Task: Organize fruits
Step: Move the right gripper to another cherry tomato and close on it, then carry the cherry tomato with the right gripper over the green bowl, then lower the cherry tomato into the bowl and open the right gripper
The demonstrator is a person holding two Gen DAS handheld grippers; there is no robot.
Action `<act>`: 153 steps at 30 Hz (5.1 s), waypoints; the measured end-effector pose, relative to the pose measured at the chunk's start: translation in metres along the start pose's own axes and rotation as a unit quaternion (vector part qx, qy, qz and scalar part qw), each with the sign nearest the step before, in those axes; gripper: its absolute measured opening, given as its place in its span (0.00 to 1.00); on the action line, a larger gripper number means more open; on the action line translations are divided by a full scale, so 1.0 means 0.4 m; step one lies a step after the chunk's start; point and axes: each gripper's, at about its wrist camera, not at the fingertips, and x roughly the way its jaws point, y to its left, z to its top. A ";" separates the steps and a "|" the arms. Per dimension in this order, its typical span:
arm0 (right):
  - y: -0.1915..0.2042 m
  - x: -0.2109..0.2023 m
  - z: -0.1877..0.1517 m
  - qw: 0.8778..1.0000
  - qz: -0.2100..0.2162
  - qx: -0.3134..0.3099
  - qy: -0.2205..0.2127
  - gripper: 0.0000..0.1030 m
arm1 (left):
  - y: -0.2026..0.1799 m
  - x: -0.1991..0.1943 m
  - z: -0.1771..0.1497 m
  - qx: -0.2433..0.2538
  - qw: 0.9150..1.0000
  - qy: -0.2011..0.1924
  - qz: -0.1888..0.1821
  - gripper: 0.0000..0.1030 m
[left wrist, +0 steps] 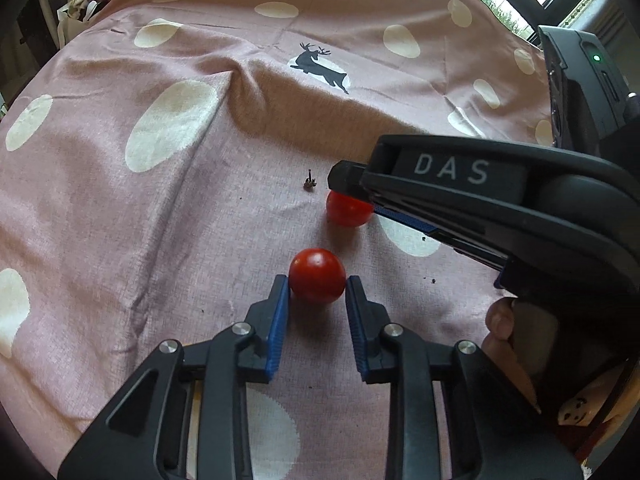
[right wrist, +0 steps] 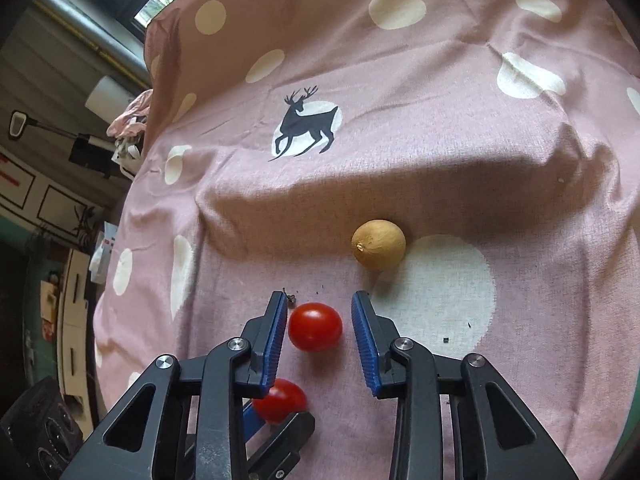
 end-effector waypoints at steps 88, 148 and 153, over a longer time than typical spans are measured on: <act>-0.386 -0.606 -0.323 0.918 -0.135 0.231 -0.294 0.29 | -0.546 -0.156 -0.183 0.245 0.953 -0.072 -0.161 0.26; -0.453 -0.557 -0.320 0.913 -0.204 0.273 -0.224 0.29 | -0.591 -0.013 -0.198 0.258 0.952 0.027 -0.162 0.26; -0.443 -0.562 -0.317 0.911 -0.214 0.264 -0.233 0.29 | -0.566 -0.053 -0.190 0.244 0.954 0.010 -0.176 0.47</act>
